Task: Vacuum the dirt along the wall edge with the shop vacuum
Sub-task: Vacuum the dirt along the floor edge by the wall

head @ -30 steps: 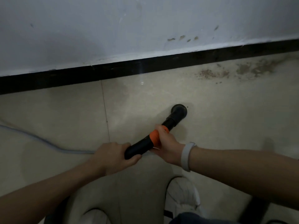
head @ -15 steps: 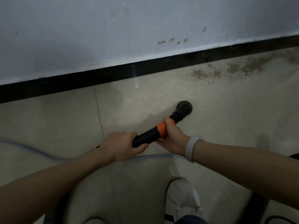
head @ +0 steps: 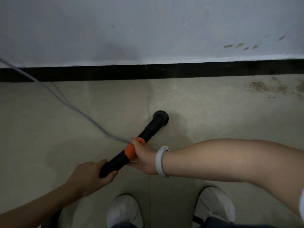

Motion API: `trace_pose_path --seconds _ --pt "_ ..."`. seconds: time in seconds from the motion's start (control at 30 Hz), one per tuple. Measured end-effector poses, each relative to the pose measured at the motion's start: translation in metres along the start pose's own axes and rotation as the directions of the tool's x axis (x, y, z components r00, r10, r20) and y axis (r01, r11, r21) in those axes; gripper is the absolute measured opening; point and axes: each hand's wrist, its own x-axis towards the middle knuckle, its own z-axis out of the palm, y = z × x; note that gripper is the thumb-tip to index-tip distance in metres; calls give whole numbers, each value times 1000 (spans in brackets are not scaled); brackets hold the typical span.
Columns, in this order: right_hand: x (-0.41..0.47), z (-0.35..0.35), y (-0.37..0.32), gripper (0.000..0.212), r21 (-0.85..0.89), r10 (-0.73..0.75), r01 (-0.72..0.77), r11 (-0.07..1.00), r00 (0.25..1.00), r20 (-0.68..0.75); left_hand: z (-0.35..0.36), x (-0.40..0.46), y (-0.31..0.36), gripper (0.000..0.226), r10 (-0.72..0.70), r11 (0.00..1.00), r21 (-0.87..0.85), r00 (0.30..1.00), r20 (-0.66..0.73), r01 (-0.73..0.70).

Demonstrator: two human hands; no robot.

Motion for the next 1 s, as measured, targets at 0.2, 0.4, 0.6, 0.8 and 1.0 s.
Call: trace_pose_path --seconds 0.2,0.4,0.6,0.8,1.0 --pt "9 34 13 23 -110 35 -29 993 998 53 14 -33 -15 60 -172 978 -121 985 6 172" --pt "1 17 -42 21 -134 -157 150 979 987 -41 -10 16 17 35 -182 965 -197 983 -31 173" --pt "-15 -30 -107 25 -90 -343 331 939 909 -235 -42 97 66 39 -69 984 -171 994 -89 53" --pt "-31 -98 -146 27 -14 -396 431 902 815 -424 -58 163 126 39 148 988 -41 985 -91 -152" --pt "-46 -172 -176 41 16 -398 487 874 733 -552 -59 208 203 40 257 965 -45 966 -18 -257"
